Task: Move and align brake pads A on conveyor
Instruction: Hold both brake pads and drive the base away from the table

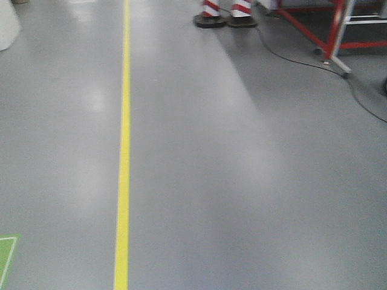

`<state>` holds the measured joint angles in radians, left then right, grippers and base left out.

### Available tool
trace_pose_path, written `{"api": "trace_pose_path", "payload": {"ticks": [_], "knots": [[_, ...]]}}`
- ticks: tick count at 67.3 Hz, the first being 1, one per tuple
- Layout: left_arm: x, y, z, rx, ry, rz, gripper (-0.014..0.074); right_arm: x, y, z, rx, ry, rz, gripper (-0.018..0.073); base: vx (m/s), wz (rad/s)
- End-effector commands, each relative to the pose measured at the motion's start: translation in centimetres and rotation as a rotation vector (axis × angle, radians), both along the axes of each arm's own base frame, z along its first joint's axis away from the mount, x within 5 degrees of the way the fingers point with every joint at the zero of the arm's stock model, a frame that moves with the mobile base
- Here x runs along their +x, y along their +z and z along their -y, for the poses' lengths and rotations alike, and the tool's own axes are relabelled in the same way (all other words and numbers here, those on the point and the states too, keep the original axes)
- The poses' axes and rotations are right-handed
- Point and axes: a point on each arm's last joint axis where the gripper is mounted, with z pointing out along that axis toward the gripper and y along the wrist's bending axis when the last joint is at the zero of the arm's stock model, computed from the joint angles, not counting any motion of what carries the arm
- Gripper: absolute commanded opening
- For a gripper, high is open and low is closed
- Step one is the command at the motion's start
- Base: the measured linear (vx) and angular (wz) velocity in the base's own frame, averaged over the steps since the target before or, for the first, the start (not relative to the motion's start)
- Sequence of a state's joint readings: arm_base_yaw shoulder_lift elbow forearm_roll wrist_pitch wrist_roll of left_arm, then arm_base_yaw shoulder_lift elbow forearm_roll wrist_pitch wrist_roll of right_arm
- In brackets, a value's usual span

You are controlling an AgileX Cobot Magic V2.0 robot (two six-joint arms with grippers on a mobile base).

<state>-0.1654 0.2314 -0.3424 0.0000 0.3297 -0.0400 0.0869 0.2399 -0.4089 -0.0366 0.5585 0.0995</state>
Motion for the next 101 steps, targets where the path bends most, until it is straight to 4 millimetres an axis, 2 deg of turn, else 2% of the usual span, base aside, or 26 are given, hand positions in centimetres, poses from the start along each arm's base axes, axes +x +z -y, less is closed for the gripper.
{"api": "trace_pose_path", "payload": {"ticks": [1, 51, 101], "knots": [[0.05, 1.75, 0.03, -0.023, -0.003, 0.116, -0.0006, 0.16, 1.76, 0.02, -0.003, -0.002, 0.115, -0.0007, 0.05, 0.58], [0.05, 1.75, 0.03, -0.023, -0.003, 0.116, -0.0006, 0.16, 1.75, 0.02, -0.003, -0.002, 0.114, -0.0007, 0.19, 0.25], [0.05, 1.75, 0.03, -0.023, -0.003, 0.116, -0.0006, 0.16, 1.76, 0.02, -0.003, -0.002, 0.115, -0.0007, 0.45, -0.04]]}}
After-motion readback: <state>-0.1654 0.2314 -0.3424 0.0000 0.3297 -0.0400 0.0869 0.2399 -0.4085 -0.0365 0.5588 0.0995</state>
